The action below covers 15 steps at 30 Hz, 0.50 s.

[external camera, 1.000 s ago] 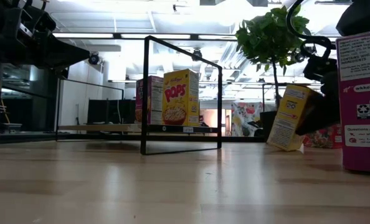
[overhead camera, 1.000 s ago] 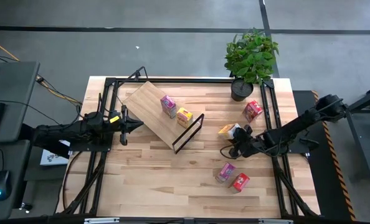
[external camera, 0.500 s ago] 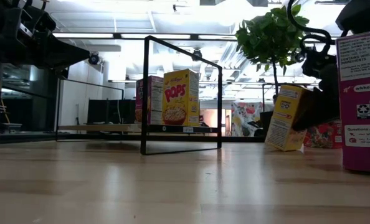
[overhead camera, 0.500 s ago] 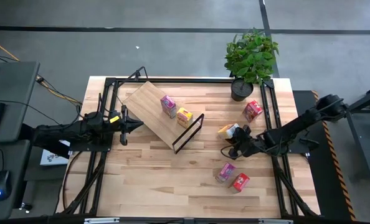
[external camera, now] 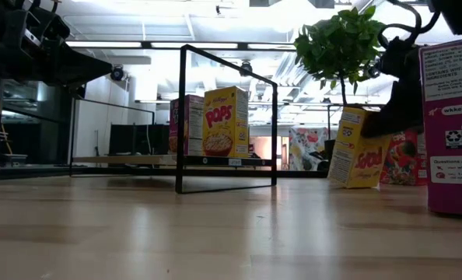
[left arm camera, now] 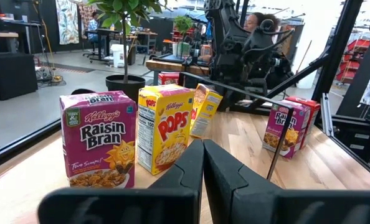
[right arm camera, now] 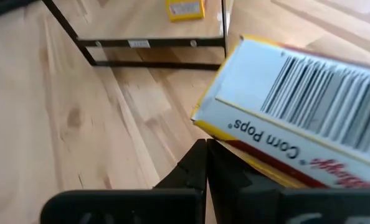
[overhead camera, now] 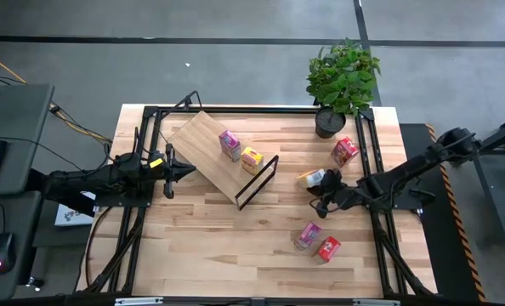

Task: Stack cereal on shelf
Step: Put the yellow cereal on the shelf aligned with the other yellow cereal box

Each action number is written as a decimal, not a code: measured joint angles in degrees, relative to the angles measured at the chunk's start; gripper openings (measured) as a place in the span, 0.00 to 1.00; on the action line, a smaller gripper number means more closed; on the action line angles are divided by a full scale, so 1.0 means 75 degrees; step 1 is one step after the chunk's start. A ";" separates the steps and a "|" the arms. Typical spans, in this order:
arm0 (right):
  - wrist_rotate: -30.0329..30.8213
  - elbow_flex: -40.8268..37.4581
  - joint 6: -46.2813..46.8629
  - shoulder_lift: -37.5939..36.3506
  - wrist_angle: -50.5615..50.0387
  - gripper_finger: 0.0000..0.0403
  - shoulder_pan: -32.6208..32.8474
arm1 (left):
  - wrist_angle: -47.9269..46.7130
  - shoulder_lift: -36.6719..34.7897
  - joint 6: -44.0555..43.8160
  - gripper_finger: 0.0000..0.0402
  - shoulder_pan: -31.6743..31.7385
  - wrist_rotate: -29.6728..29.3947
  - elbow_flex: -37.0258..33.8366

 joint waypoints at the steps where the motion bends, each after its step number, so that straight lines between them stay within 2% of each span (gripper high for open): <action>1: 0.0020 0.0000 -0.0030 -0.0070 0.0000 0.00 0.0000 | 0.0000 -0.0001 -0.0002 0.01 0.0001 0.0000 0.0000; 15: -0.0131 0.0000 -0.0714 -0.0673 0.0011 0.00 -0.0007 | 0.0000 0.0001 -0.0002 0.01 -0.0001 0.0000 0.0000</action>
